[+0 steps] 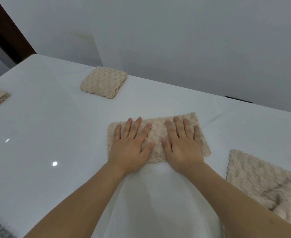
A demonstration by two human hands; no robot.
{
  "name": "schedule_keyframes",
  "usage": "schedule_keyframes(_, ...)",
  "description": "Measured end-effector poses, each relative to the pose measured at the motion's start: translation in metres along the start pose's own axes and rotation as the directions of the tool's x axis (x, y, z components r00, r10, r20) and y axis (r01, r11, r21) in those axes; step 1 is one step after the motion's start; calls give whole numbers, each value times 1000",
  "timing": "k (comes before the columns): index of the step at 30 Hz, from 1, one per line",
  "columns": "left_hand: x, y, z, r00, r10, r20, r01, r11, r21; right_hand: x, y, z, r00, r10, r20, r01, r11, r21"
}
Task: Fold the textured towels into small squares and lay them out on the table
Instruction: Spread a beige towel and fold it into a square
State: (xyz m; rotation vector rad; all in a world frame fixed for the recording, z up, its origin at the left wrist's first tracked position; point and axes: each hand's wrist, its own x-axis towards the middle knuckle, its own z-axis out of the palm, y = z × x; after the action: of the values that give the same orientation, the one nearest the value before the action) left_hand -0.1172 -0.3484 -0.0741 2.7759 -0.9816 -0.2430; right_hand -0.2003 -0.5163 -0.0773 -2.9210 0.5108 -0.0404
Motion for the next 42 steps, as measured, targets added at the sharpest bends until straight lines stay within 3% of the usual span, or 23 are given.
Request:
schedule_keyframes(4, 14, -12, -10, 995, -97, 7, 97, 993, -72, -1, -2, 2, 996, 85, -12, -85, 996, 4)
schedule_keyframes(8, 18, -26, -25, 955, -205, -217, 207, 978, -14, 1, -2, -2, 997, 77, 8, -78, 996, 53)
schedule_keyframes(11, 16, -34, -33, 947, -274, -164, 257, 959, -117, 2, -2, -4, 996, 80, 26, -81, 994, 68)
schedule_keyframes(16, 8, -31, -42, 969, -236, -74, 193, 908, -371, 5, -2, -5, 996, 65, 58, -67, 997, 28)
schedule_keyframes(19, 2, -30, -50, 974, -213, 83, 222, 800, -558, 12, 3, -6, 997, 20, 77, -19, 1000, -7)
schedule_keyframes(25, -10, -36, -56, 972, -182, 149, 230, 602, -764, 19, 9, -6, 997, -55, 57, 55, 998, -4)
schedule_keyframes(27, -20, -33, -61, 962, -203, 183, 259, 467, -845, 14, 5, -8, 998, -40, -55, 42, 998, 41)
schedule_keyframes(30, -47, -30, -67, 921, -206, 332, 367, 164, -916, -2, 3, -11, 973, 104, -206, -92, 993, 70)
schedule_keyframes(31, -57, -31, -67, 907, -192, 374, 403, 142, -904, -9, 3, -11, 969, 149, -195, -136, 988, 80)
schedule_keyframes(34, -75, -37, -67, 870, -154, 469, 493, 234, -838, -30, 5, -5, 973, 215, -79, -208, 974, 89)
schedule_keyframes(38, -68, -33, -81, 862, -60, 504, 465, 490, -737, -33, 7, -3, 976, 208, -60, -204, 977, 59)
schedule_keyframes(40, -61, -31, -93, 859, 10, 511, 435, 511, -742, -30, 6, -3, 975, 213, -65, -210, 976, 53)
schedule_keyframes(42, -53, -30, -101, 853, 71, 517, 429, 470, -772, -30, 6, -3, 975, 212, -65, -210, 977, 46)
